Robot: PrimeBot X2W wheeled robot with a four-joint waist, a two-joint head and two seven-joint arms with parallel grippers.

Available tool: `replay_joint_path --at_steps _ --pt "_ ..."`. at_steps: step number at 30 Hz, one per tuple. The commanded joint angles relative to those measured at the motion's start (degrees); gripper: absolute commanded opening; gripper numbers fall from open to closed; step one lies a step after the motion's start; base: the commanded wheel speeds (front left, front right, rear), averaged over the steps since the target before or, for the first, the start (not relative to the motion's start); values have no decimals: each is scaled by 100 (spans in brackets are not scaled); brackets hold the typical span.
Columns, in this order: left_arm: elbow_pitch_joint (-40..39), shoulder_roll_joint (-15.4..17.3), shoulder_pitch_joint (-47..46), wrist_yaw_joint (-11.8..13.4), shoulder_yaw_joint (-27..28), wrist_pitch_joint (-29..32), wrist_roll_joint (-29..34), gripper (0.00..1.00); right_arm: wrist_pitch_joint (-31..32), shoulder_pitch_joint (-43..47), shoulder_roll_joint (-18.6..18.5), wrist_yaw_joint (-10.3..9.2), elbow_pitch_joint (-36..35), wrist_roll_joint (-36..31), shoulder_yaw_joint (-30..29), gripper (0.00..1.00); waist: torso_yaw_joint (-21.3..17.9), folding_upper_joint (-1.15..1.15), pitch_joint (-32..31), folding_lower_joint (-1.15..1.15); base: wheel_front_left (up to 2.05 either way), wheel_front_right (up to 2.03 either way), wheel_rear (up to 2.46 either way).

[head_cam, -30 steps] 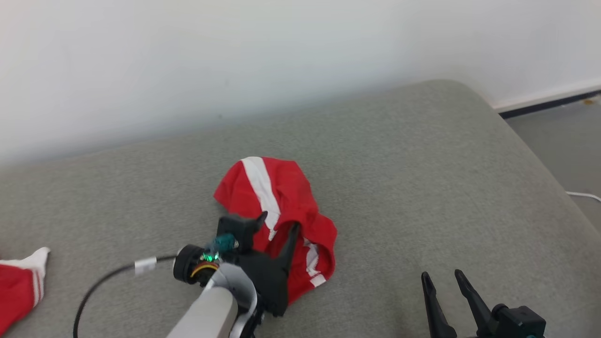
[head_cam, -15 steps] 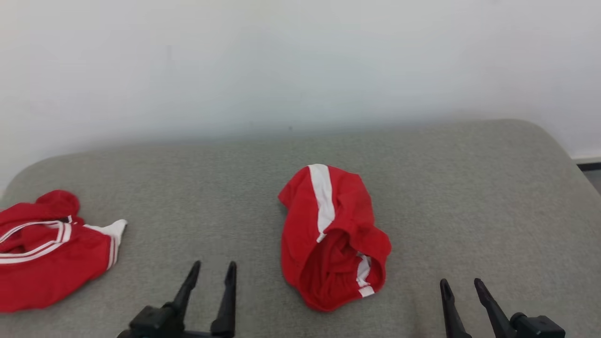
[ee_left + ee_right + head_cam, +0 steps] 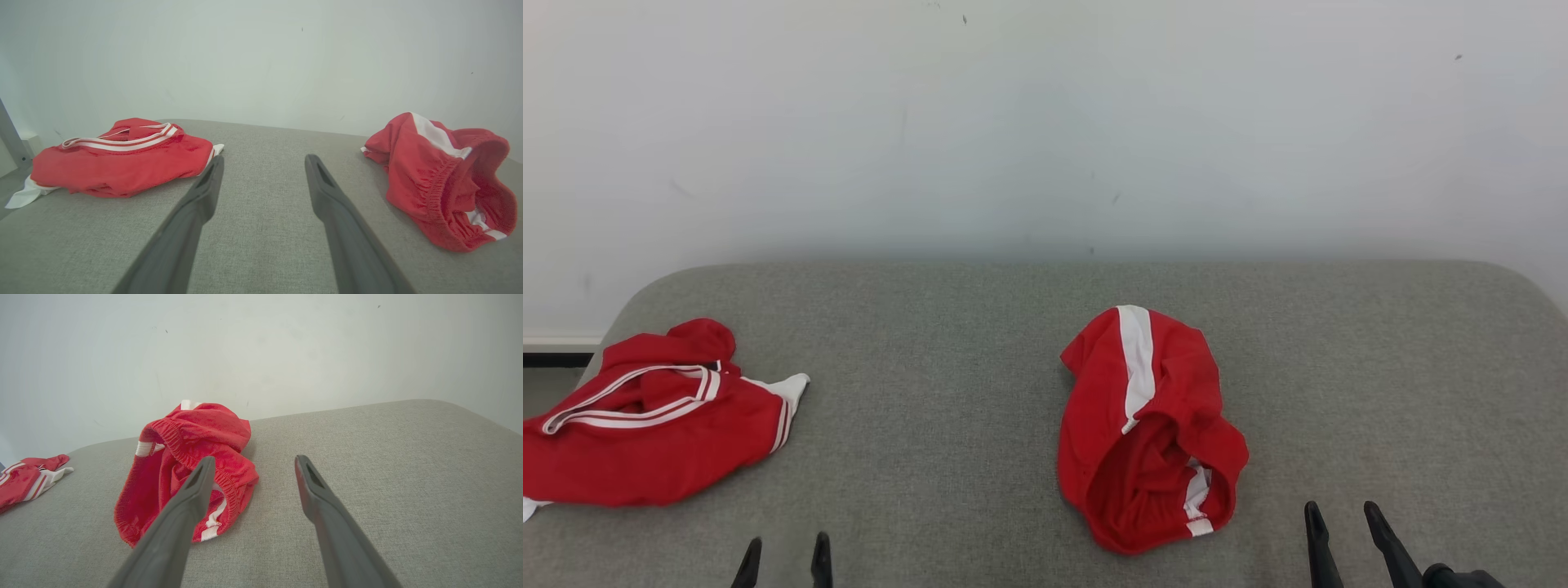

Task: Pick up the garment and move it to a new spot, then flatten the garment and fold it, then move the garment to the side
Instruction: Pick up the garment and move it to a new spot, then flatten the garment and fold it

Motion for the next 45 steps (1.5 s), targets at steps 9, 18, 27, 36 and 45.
replay_joint_path --at_steps 9,18,27,36,45 --pt "740 -112 72 -293 393 -19 144 100 -40 10 -59 -11 297 76 58 100 -104 0 55 1 0 0 0" --pt "718 -214 -31 -412 489 -19 361 100 -93 -59 -43 -11 379 118 83 100 -194 0 96 1 0 0 0" --pt "692 -289 8 -463 552 -19 482 100 -113 -58 -27 -11 404 141 38 100 -207 0 107 1 0 0 0" --pt "749 -339 -47 -493 564 -19 575 100 -123 -108 -11 -11 398 132 -20 100 -203 0 128 1 0 0 0" --pt "903 -339 -350 -536 -635 -19 681 100 -77 -183 -1 -11 404 146 39 100 -543 0 206 1 0 0 0"
